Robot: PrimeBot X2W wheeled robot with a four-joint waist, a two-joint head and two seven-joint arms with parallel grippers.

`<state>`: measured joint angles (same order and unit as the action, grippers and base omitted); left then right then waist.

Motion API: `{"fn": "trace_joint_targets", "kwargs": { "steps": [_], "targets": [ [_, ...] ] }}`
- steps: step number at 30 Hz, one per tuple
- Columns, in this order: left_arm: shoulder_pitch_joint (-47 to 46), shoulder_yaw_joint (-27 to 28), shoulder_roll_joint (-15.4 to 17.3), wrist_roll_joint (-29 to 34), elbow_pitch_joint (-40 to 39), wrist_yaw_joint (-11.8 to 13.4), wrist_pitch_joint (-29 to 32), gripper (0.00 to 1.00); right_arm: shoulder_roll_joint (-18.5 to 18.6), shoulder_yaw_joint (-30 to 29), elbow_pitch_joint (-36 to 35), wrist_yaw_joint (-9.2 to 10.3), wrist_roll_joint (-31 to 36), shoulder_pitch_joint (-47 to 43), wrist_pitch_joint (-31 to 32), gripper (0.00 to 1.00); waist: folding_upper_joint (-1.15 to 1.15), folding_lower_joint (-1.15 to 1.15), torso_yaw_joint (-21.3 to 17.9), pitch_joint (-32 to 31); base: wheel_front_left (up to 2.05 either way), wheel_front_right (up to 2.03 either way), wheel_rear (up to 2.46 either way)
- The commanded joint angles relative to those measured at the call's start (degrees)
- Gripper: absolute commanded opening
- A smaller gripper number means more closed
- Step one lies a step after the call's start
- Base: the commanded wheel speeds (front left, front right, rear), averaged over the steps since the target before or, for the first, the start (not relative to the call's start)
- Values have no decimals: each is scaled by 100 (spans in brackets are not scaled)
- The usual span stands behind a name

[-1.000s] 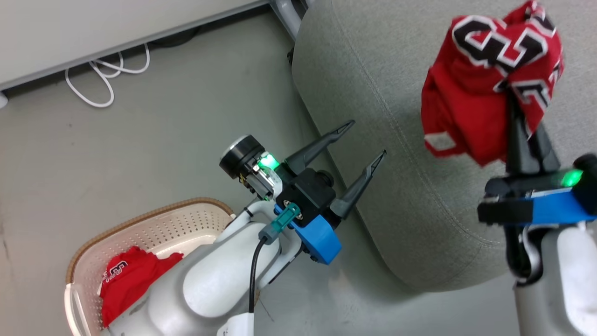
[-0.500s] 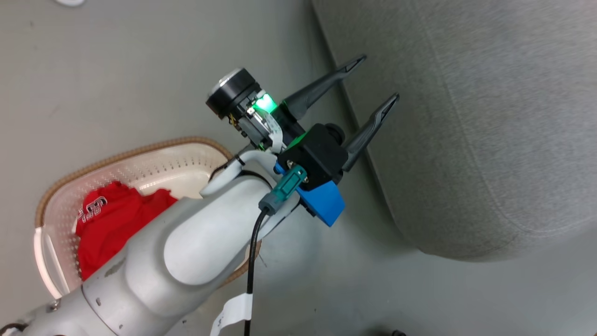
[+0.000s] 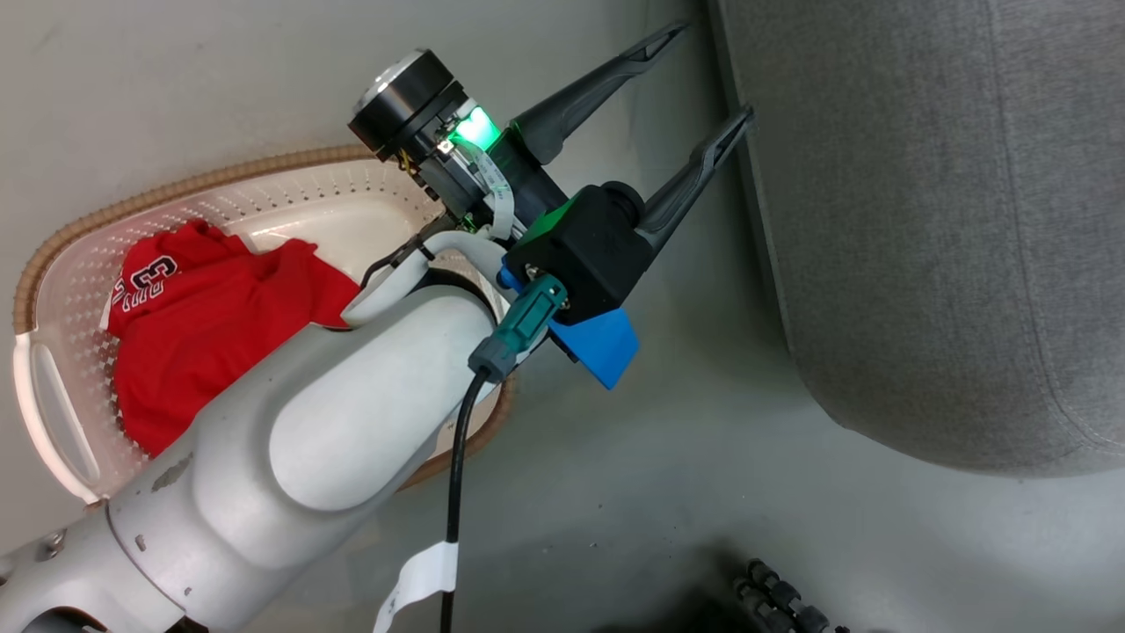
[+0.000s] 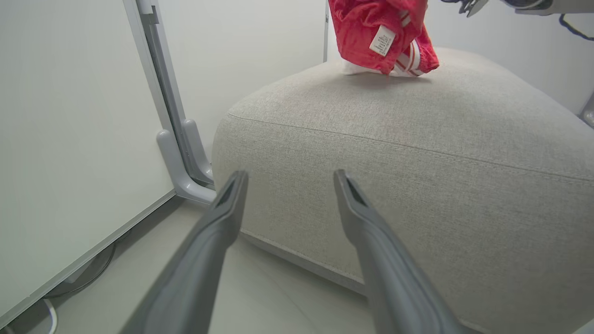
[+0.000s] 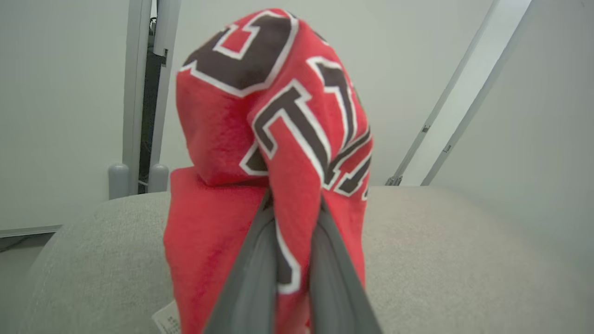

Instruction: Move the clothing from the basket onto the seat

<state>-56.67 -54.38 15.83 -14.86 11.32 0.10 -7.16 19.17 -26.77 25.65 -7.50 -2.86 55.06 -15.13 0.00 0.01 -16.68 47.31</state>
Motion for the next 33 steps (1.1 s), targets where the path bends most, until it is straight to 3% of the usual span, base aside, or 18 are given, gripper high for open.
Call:
{"fn": "trace_joint_targets", "kwargs": {
  "steps": [1, 6, 9, 10, 11, 18, 33],
  "targets": [
    [-100, 16, 32, 42, -37, 43, 13, 100, 51, -52, 210, 1, 21, -73, -6, 0, 0, -1, 42, 80, 0, 0, 0],
    [-74, 15, 116, 19, -90, 86, 31, 100, -53, -72, 1027, 1, -11, -131, -4, 0, 0, -1, 60, 143, 0, 0, 0],
    [-56, 19, 147, -7, -103, 93, 28, 100, -105, -65, 1171, 1, -70, -182, -4, 0, 0, -1, 64, 146, 0, 0, 0],
    [-47, 19, 154, -14, -101, 96, 21, 100, -121, -77, 1177, 1, -82, -200, -4, 37, 0, -1, 66, 137, 0, 0, 0],
    [-35, 17, 159, -10, -95, 105, 14, 100, -137, -85, 1186, 1, -92, -221, -4, 100, 0, -1, 68, 121, 0, 0, 0],
    [126, 27, 110, -98, 17, 203, -187, 100, -237, -32, 650, 1, -102, -651, -4, 100, 0, -1, 96, -251, 0, 0, 0],
    [1088, 587, -28, -666, 437, 577, -799, 100, -665, 698, -1410, 1, 7, -2431, -5, 100, 0, -1, 395, -1900, 0, 0, 0]
  ]
}}
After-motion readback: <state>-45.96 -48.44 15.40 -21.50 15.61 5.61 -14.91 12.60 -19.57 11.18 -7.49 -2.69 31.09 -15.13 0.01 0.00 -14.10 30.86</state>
